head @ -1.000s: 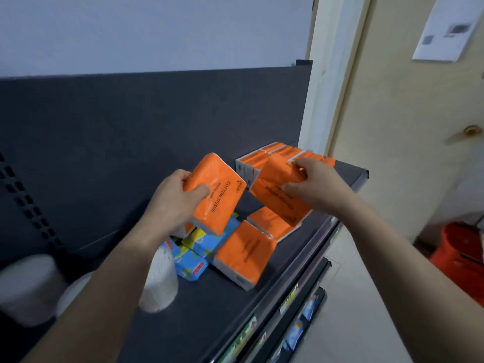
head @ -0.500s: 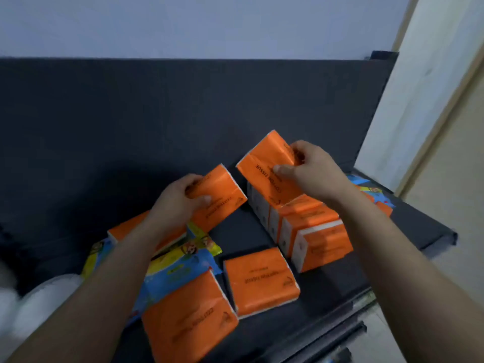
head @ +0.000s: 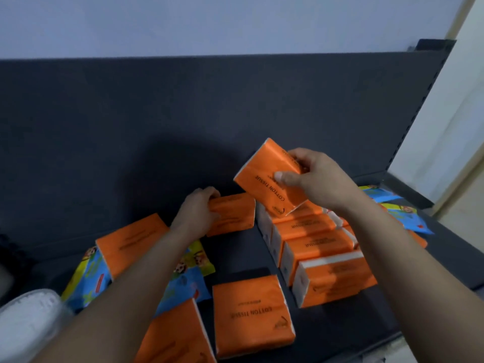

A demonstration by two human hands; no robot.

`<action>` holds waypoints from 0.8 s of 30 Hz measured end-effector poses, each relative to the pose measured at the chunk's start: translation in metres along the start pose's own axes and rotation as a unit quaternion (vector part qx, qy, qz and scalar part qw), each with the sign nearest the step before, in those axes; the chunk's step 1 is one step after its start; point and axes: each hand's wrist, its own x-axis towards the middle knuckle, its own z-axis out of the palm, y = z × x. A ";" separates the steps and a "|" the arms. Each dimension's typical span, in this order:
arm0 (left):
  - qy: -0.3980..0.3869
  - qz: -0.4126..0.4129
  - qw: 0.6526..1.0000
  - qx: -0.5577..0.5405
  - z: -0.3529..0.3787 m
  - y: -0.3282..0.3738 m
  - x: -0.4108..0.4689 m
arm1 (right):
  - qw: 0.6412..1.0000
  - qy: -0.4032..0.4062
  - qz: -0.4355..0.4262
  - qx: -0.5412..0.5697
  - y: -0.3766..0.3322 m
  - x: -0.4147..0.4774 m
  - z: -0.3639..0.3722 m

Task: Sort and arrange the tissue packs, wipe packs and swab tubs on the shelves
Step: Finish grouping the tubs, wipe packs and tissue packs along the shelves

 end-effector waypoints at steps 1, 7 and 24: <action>0.009 0.005 1.000 0.000 0.002 -0.002 0.001 | 1.000 -0.002 0.005 -0.006 0.000 0.002 0.001; 0.067 0.018 0.997 -0.027 0.009 -0.007 -0.007 | 0.998 0.004 0.007 -0.056 -0.008 0.011 0.017; 0.087 0.027 0.992 -0.090 -0.040 -0.033 -0.036 | 0.924 -0.096 -0.046 -0.367 -0.019 0.017 0.098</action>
